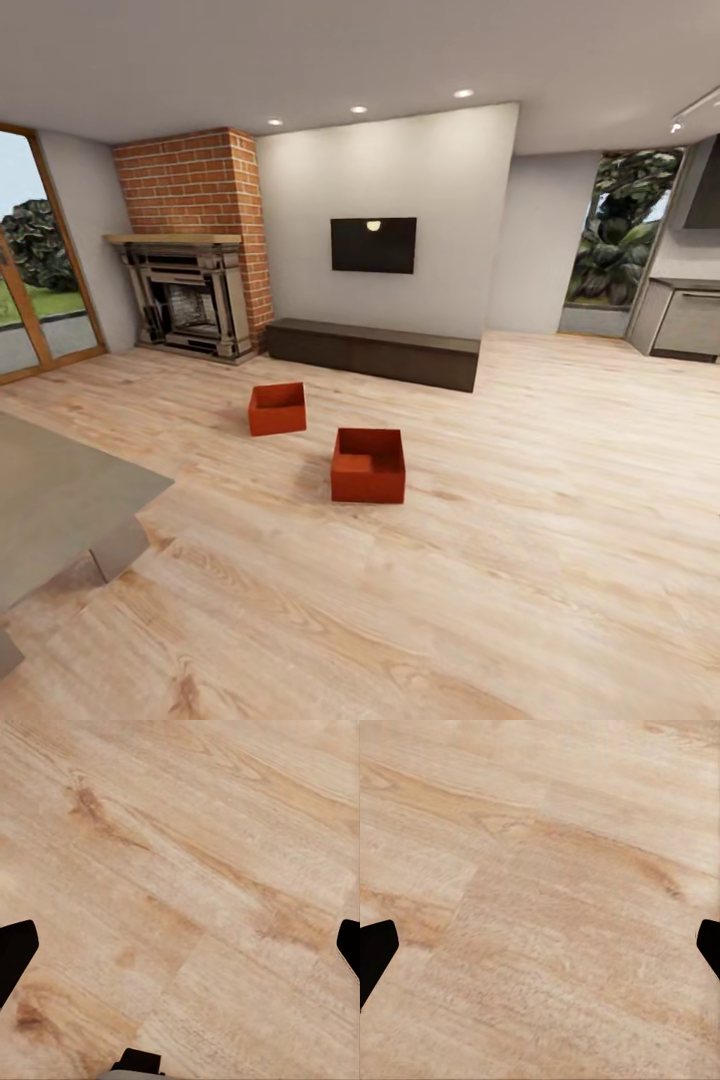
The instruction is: Move the two storage containers from the living room to the garage. In the garage, place one container on the floor and stack the other container on top of it (either order is fine).
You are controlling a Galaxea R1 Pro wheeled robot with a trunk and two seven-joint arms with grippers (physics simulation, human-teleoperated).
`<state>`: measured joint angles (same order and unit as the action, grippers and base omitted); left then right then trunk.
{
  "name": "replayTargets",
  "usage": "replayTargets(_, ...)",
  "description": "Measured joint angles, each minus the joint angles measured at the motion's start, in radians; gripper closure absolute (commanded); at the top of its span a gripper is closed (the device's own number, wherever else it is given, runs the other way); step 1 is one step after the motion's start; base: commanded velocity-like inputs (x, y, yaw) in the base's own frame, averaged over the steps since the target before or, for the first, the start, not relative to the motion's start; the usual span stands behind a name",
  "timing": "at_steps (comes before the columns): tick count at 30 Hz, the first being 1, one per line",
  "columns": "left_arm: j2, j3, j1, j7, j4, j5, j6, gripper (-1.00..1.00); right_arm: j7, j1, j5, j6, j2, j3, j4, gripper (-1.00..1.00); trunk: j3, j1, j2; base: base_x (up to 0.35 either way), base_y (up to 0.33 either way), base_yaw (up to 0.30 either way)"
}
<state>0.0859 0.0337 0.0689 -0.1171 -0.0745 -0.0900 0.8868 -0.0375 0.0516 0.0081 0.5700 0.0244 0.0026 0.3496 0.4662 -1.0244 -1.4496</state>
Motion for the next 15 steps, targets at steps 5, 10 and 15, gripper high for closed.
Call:
replayTargets(5,0.000,0.000,0.000,0.001,0.000,0.000,0.000,-1.00,0.000,0.000,0.000,0.000,0.000,0.000,0.000,-1.00,0.000,0.000,0.000,0.334,0.000,0.000)
replayTargets(10,0.000,0.000,0.000,0.001,0.000,0.000,0.001,-1.00,0.000,0.000,0.000,0.000,0.000,0.000,0.000,-1.00,0.000,0.000,0.000,0.334,0.000,0.000)
replayTargets(15,0.000,0.000,0.000,0.001,0.000,0.000,0.001,-1.00,0.000,0.000,0.000,0.000,0.000,0.000,0.000,-1.00,0.000,0.000,0.000,0.334,0.000,0.000)
